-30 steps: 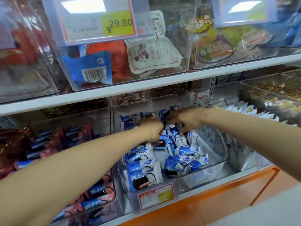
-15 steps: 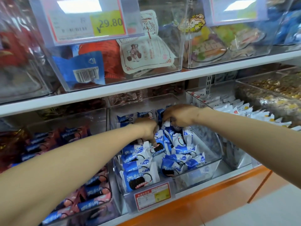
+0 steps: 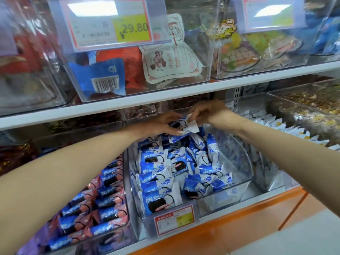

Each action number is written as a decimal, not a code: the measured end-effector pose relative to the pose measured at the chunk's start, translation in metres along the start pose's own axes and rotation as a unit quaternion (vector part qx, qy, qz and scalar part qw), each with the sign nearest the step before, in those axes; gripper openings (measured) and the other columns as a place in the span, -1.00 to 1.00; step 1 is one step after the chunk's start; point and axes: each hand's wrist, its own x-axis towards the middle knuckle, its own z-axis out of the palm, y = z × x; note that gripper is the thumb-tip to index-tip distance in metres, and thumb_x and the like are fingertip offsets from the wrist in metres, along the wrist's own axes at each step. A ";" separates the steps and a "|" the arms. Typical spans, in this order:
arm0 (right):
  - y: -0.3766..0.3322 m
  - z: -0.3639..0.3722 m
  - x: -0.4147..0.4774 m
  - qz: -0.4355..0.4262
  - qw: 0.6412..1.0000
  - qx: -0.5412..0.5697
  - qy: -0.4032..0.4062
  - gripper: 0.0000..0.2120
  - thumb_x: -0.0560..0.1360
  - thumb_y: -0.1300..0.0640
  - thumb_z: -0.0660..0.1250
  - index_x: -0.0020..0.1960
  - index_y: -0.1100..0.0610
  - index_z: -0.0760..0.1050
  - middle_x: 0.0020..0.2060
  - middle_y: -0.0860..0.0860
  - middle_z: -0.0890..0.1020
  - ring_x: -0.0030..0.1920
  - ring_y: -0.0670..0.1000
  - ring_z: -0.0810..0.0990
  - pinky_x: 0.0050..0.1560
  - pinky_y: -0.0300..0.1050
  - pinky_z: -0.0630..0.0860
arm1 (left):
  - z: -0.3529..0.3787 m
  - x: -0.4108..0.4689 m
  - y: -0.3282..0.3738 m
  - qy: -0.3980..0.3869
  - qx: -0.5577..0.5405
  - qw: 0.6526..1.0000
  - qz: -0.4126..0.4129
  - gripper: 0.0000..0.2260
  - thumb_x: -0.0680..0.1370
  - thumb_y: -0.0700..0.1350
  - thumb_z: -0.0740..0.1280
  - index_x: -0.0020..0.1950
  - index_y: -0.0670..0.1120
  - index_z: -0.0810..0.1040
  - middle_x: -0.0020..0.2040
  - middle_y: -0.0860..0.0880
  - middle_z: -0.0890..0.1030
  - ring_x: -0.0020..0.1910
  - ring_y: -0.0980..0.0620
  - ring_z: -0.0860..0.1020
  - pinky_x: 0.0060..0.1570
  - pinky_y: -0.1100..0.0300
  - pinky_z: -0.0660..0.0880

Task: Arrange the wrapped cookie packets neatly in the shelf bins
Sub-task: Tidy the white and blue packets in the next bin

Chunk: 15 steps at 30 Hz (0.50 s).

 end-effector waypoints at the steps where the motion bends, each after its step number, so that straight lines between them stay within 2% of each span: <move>1: 0.000 -0.002 -0.005 -0.015 1.000 0.014 0.003 -0.80 0.34 0.47 0.42 -0.14 0.21 0.63 -0.16 -0.04 0.62 -0.15 -0.15 0.59 -0.06 -0.39 0.52 | 0.001 -0.002 0.003 -0.007 0.001 1.000 0.001 -0.52 0.49 -0.25 0.36 0.38 -0.12 0.32 0.23 0.06 0.38 0.25 0.15 0.33 0.13 0.44 0.31; 3: 0.000 -0.003 -0.014 -0.029 1.000 0.012 0.003 -0.80 0.34 0.43 0.43 -0.13 0.18 0.64 -0.14 -0.05 0.63 -0.18 -0.25 0.58 -0.06 -0.45 0.47 | 0.002 -0.005 0.008 -0.015 0.004 1.000 0.007 -0.58 0.50 -0.27 0.34 0.35 -0.16 0.38 0.20 0.05 0.45 0.17 0.15 0.41 -0.05 0.56 0.36; 5: -0.001 -0.004 -0.022 -0.037 0.998 -0.048 -0.007 -0.81 0.39 0.41 0.39 -0.10 0.18 0.66 -0.10 -0.03 0.64 -0.13 -0.21 0.59 -0.02 -0.45 0.47 | 0.005 -0.008 0.011 -0.034 0.054 0.998 -0.007 -0.64 0.51 -0.19 0.36 0.29 -0.15 0.45 0.18 0.03 0.52 0.14 0.09 0.47 0.00 0.44 0.39; 7: 0.002 -0.005 -0.027 -0.060 0.989 -0.135 -0.012 -0.72 0.43 0.47 0.27 -0.05 0.19 0.66 -0.06 -0.03 0.64 -0.09 -0.18 0.59 0.00 -0.47 0.46 | 0.010 -0.007 0.010 -0.060 0.140 0.987 -0.042 -0.64 0.53 -0.11 0.34 0.30 -0.15 0.43 0.17 0.03 0.49 0.15 0.07 0.45 0.08 0.33 0.36; 9: 0.004 -0.004 -0.034 -0.061 0.978 -0.198 0.008 -0.69 0.45 0.43 0.22 -0.06 0.13 0.65 -0.13 -0.05 0.66 -0.17 -0.20 0.59 -0.07 -0.35 0.51 | 0.017 -0.004 0.004 -0.052 0.219 0.973 -0.058 -0.62 0.52 -0.08 0.35 0.31 -0.14 0.42 0.17 0.02 0.48 0.10 0.04 0.46 0.08 0.26 0.40; 11: 0.003 0.001 -0.044 -0.066 0.970 -0.233 0.005 -0.73 0.45 0.36 0.25 -0.13 0.07 0.65 -0.26 -0.10 0.64 -0.29 -0.20 0.57 -0.21 -0.25 0.49 | 0.027 -0.001 -0.001 -0.053 0.302 0.950 -0.054 -0.65 0.48 -0.05 0.40 0.22 -0.13 0.45 0.04 -0.02 0.49 -0.04 0.00 0.45 -0.17 0.23 0.38; 12: 0.002 0.005 -0.049 -0.077 0.966 -0.247 -0.022 -0.75 0.45 0.33 0.26 -0.14 0.05 0.65 -0.27 -0.11 0.65 -0.29 -0.17 0.57 -0.21 -0.22 0.48 | 0.031 0.001 -0.004 -0.056 0.349 0.934 -0.053 -0.66 0.46 -0.03 0.43 0.15 -0.14 0.47 -0.02 -0.04 0.50 -0.09 -0.01 0.44 -0.25 0.20 0.34; 15: 0.002 0.017 -0.060 -0.080 0.924 -0.345 -0.145 -0.80 0.47 0.18 0.29 -0.03 -0.04 0.64 -0.10 -0.11 0.67 -0.14 -0.11 0.55 -0.03 -0.14 0.50 | 0.042 0.004 -0.008 -0.056 0.431 0.899 -0.050 -0.70 0.41 0.02 0.46 0.02 -0.10 0.51 -0.11 -0.06 0.54 -0.18 -0.01 0.44 -0.28 0.18 0.31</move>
